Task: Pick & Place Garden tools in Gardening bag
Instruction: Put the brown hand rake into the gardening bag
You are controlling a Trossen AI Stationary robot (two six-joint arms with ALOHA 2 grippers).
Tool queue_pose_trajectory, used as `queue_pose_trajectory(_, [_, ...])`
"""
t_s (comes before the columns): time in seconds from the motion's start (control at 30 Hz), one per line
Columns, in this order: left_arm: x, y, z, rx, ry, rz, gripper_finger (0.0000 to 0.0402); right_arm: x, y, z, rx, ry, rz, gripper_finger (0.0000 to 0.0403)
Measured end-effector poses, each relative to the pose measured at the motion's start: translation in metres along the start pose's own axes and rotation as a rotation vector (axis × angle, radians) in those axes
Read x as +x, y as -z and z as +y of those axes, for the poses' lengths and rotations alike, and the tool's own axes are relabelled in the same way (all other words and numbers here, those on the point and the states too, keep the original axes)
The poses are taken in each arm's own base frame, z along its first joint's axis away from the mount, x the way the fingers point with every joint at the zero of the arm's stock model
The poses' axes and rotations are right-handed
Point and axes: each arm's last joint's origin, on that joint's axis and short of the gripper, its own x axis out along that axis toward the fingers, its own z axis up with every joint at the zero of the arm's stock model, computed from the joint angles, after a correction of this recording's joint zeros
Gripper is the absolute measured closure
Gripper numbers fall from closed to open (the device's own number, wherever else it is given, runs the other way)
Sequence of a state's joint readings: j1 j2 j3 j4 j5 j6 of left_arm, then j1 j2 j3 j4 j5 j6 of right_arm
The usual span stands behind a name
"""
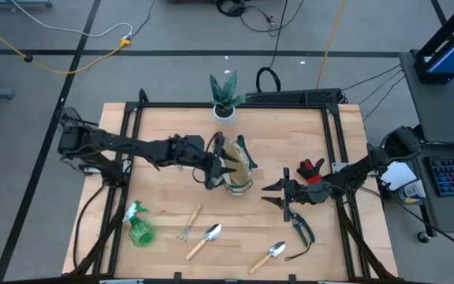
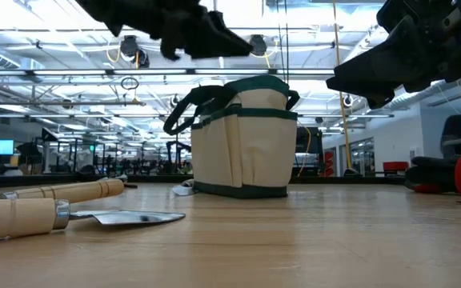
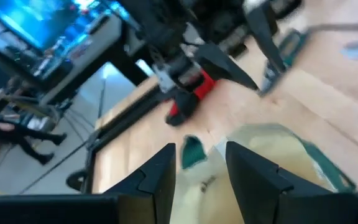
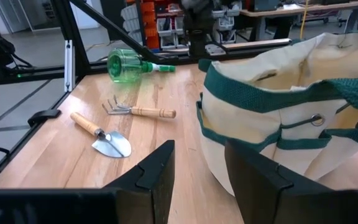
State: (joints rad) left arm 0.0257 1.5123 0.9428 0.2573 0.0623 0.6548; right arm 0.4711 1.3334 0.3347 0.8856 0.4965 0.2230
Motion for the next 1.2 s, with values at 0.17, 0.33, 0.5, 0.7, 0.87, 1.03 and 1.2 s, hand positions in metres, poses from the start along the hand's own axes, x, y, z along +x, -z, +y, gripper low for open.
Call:
queue_pose_trajectory(0.17, [-0.014,-0.009,0.002,-0.106,-0.038,0.029,0.0254,0.000,0.000,0.000,0.000,0.000,0.000,0.0268])
queue_pose_trajectory(0.33, [-0.024,-0.014,0.002,-0.188,-0.098,0.078,0.0254,0.000,0.000,0.000,0.000,0.000,0.000,0.0268])
queue_pose_trajectory(0.5, [-0.032,-0.017,0.001,-0.251,-0.191,0.148,0.0254,0.000,0.000,0.000,0.000,0.000,0.000,0.0268])
queue_pose_trajectory(0.7, [-0.037,-0.015,-0.004,-0.365,-0.289,0.253,0.0254,0.000,0.000,0.000,-0.002,0.001,0.004,0.0268])
queue_pose_trajectory(0.87, [-0.043,-0.012,-0.012,-0.420,-0.327,0.346,0.0254,0.000,0.001,-0.001,-0.013,0.013,0.011,0.0268])
queue_pose_trajectory(1.03, [-0.049,-0.014,-0.017,-0.486,-0.334,0.366,0.0254,0.000,0.001,-0.004,-0.042,0.126,-0.012,0.0268])
queue_pose_trajectory(1.2, [-0.058,-0.019,-0.017,-0.515,-0.374,0.372,0.0254,0.000,-0.001,-0.009,-0.042,0.257,-0.040,0.0268])
